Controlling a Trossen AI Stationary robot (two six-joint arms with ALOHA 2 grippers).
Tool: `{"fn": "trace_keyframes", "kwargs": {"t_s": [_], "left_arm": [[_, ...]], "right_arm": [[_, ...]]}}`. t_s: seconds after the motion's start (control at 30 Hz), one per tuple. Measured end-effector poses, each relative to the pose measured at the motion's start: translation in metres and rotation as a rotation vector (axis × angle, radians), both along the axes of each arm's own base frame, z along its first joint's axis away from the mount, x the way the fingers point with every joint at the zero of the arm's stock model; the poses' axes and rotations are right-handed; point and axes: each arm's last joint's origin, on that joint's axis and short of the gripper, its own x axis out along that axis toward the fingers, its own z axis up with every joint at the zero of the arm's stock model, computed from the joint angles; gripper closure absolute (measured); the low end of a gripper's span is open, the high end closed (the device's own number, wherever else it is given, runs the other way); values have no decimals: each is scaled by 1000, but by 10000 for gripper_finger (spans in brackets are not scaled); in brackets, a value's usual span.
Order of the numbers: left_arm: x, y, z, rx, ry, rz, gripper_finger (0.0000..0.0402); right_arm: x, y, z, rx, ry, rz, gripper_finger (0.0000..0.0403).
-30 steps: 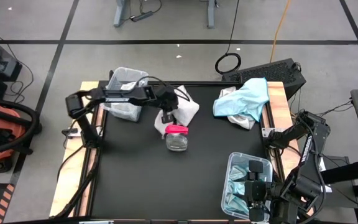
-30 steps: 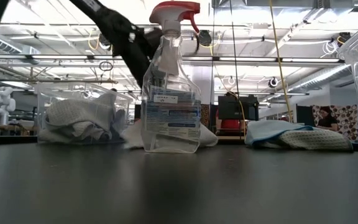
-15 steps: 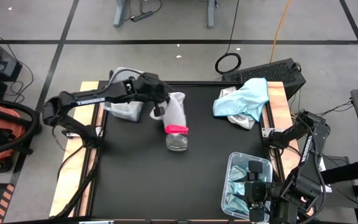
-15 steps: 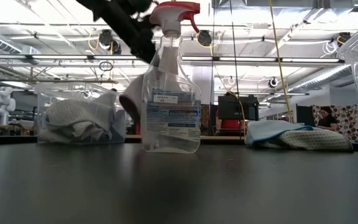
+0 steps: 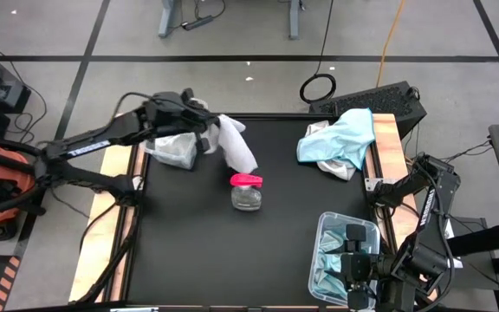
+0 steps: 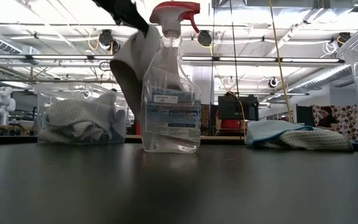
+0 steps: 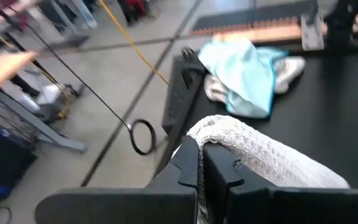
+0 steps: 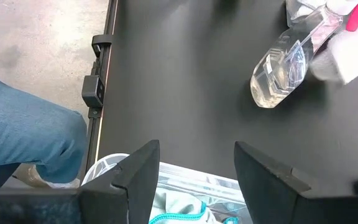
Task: Sort microfiber towel by color & place in baskets
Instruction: Put the left gray towel into the left transparent bin
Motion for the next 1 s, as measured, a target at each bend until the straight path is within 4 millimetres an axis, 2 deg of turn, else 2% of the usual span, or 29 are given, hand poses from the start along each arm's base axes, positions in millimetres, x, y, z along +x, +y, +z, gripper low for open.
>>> {"fn": "trace_keyframes", "kwargs": {"t_s": [0.27,0.6,0.8,1.0], "left_arm": [[-52,-17,39,108,-158,120,399],[-117,-35,69,233,-339,438,393],[-142,-43,76,269,-387,514,390],[-150,-46,75,276,-372,535,389]], "right_arm": [[0,0,0,0,0,0,204],[0,0,0,2,-4,-1,204],[0,1,0,5,-8,-2,204],[1,0,0,4,-9,-3,204]]}}
